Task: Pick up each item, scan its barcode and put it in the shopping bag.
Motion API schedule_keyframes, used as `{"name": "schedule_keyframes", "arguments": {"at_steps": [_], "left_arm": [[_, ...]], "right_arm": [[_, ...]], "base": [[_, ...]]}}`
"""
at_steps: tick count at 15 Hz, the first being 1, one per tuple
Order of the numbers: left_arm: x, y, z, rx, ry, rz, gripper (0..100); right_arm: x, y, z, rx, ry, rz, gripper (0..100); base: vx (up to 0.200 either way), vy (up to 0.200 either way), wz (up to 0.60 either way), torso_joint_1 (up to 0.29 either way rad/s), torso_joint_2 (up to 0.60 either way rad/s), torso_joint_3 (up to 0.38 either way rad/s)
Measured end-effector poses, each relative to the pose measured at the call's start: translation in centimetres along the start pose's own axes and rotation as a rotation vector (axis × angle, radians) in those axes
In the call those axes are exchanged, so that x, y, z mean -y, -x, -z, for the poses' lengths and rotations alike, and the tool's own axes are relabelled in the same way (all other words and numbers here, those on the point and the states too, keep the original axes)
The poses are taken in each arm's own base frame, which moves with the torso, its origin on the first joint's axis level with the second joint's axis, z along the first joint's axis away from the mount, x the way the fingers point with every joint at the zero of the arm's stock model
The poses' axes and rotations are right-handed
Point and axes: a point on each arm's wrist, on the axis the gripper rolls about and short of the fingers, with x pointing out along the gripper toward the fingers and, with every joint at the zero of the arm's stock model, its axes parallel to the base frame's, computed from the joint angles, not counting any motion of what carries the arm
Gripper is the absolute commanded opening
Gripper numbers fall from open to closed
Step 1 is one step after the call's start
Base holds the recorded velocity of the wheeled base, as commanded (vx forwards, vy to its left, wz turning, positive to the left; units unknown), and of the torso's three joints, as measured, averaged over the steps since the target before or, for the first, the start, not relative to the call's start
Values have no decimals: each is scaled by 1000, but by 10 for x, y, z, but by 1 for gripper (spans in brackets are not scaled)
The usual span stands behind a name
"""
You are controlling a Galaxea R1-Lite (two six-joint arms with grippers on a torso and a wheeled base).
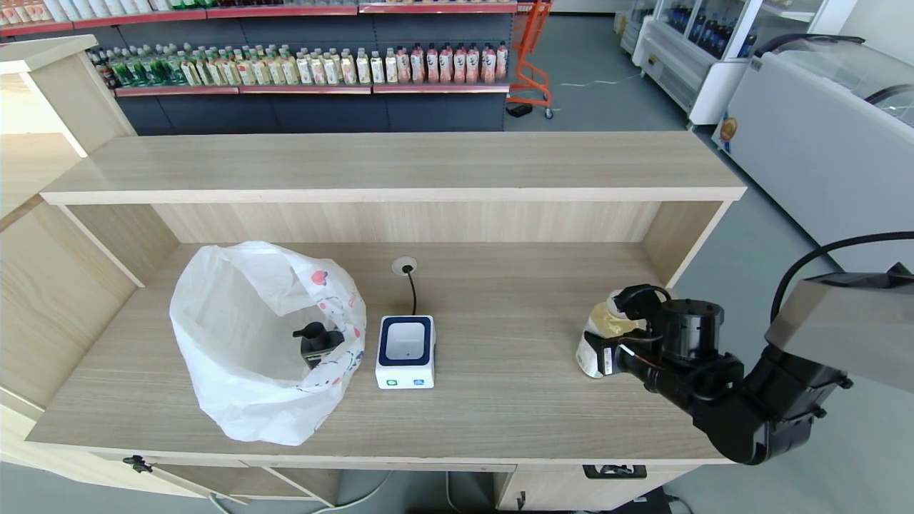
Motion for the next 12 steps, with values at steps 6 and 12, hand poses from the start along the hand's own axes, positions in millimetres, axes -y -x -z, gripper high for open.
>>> {"name": "schedule_keyframes", "arguments": {"at_steps": [6, 12], "left_arm": [[0, 0, 0, 0, 0, 0, 100], [0, 0, 0, 0, 0, -1, 100]], "right_arm": [[-1, -1, 7, -3, 89, -3, 0], [-5, 7, 23, -44, 98, -17, 0]], "base": [[0, 0, 0, 0, 0, 0], [0, 0, 0, 0, 0, 0]]}}
